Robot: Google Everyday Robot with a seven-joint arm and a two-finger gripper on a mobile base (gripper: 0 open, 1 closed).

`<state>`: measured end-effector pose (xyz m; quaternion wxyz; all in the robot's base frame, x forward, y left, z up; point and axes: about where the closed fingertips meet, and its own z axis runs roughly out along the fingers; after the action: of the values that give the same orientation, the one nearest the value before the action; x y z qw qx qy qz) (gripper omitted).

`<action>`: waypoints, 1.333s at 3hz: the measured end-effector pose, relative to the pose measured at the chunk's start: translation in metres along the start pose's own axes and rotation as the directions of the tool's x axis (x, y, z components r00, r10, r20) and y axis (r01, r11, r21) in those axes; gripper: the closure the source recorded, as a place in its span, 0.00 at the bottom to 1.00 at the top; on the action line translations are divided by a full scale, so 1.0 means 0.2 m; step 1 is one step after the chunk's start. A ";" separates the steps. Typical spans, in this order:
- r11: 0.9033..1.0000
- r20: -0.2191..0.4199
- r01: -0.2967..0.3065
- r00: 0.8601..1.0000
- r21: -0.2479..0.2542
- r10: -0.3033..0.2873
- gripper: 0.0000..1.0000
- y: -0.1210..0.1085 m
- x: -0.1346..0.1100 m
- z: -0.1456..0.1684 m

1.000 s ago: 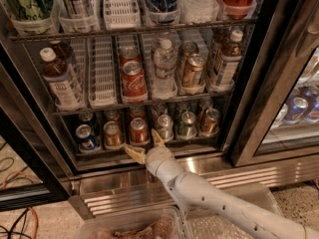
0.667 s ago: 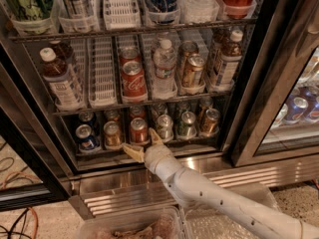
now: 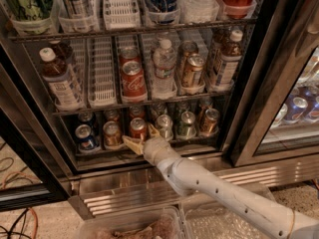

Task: Pick coke can from bottom shelf of fridge

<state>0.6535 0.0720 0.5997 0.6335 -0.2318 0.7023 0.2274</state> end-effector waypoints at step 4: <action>1.000 0.008 0.006 1.000 -0.004 -0.006 0.95 -0.03 -0.01 0.07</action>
Offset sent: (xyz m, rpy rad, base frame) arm 0.0206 0.0044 0.0004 -0.0009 -0.0157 0.0070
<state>0.6673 0.0760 0.6003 0.6363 -0.2343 0.6988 0.2278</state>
